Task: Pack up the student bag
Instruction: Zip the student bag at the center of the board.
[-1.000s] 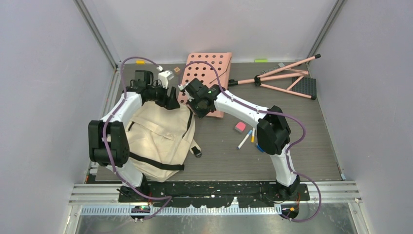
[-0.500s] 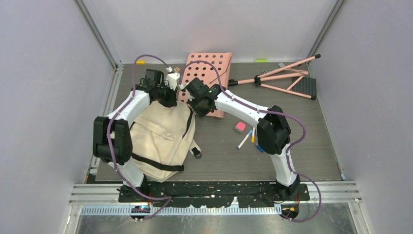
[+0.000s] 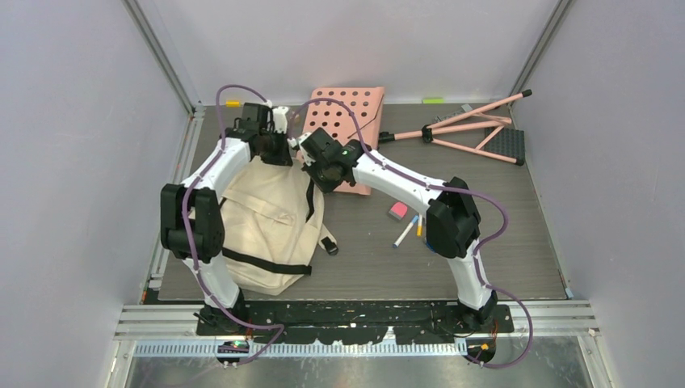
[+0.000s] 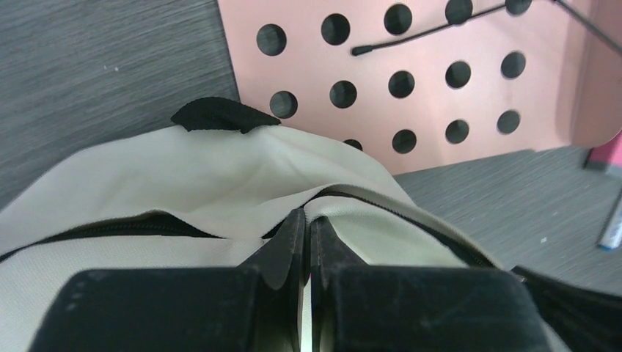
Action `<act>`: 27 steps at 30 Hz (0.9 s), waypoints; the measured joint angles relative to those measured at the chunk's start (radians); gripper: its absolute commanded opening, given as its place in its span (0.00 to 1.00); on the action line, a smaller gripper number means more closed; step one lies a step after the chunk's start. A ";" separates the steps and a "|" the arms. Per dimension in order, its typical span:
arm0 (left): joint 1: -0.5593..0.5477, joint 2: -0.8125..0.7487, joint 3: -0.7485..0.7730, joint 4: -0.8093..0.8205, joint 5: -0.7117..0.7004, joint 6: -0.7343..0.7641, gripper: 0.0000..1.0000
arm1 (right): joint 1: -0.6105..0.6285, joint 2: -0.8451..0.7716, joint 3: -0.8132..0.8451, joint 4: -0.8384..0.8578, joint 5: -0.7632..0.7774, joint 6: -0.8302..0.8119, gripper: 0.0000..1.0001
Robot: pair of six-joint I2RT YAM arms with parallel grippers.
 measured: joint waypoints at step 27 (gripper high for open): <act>0.203 -0.079 0.033 -0.054 0.071 -0.417 0.52 | 0.060 0.009 0.047 0.003 0.095 0.034 0.01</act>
